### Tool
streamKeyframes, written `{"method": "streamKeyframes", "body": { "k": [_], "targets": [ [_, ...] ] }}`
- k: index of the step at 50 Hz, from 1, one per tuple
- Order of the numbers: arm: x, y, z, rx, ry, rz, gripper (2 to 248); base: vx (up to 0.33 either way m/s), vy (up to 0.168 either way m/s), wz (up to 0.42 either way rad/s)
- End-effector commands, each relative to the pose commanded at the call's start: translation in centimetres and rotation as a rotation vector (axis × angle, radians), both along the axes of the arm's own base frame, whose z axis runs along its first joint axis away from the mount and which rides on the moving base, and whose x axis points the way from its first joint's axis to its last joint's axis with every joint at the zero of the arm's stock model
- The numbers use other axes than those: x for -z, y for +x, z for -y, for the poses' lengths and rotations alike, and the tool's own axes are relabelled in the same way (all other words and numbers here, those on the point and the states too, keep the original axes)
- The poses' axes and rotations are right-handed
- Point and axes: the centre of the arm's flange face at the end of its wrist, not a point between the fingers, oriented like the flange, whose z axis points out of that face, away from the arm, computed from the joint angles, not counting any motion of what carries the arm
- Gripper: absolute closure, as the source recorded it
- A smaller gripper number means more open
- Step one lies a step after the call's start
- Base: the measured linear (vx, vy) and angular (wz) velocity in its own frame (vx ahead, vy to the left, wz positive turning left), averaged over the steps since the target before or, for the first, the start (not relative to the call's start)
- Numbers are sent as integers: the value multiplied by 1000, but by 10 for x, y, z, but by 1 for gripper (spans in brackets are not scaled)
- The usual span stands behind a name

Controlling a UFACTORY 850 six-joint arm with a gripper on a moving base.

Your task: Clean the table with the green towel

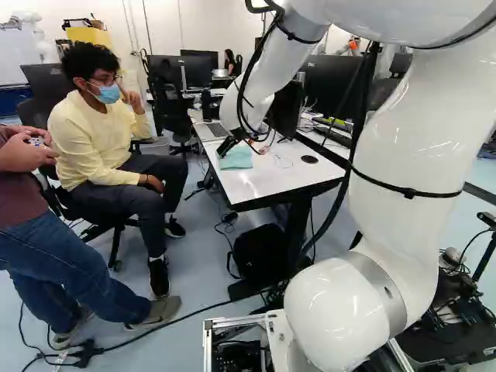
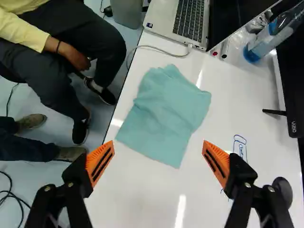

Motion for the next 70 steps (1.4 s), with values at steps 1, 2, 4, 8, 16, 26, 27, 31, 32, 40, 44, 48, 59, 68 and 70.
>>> {"method": "streamKeyframes", "body": {
  "k": [1, 2, 4, 8, 16, 26, 27, 31, 32, 40, 44, 48, 59, 68, 70],
  "targets": [
    [-1, 0, 1, -5, -8, 2, 3, 0, 0, 0],
    [-2, 0, 2, -10, -15, 4, 3, 0, 0, 0],
    [-4, 0, 5, -19, -31, 7, 3, 0, 0, 0],
    [-9, 0, 9, -40, -63, 15, 3, 0, 0, 0],
    [-17, -2, 13, -88, -128, 29, 3, 0, 0, 0],
    [-19, -3, 17, -149, -217, 26, 3, 0, 0, 0],
    [-19, -3, 17, -155, -226, 25, 3, 0, 0, 0],
    [-19, -4, 18, -179, -263, 22, 3, 0, 0, 0],
    [-19, -4, 18, -186, -273, 21, 3, 0, 0, 0],
    [-19, -11, 13, -248, -350, 14, 3, 0, 0, 0],
    [-19, -17, 10, -276, -390, 6, 3, 0, 0, 0],
    [-18, -23, 6, -291, -416, -6, 3, 0, 0, 0],
    [-16, -43, -5, -263, -416, -68, 3, 0, 0, 0],
    [-13, -61, -15, -224, -396, -132, 3, 0, 0, 0],
    [-12, -65, -18, -216, -390, -146, 3, 0, 0, 0]
  ]
}}
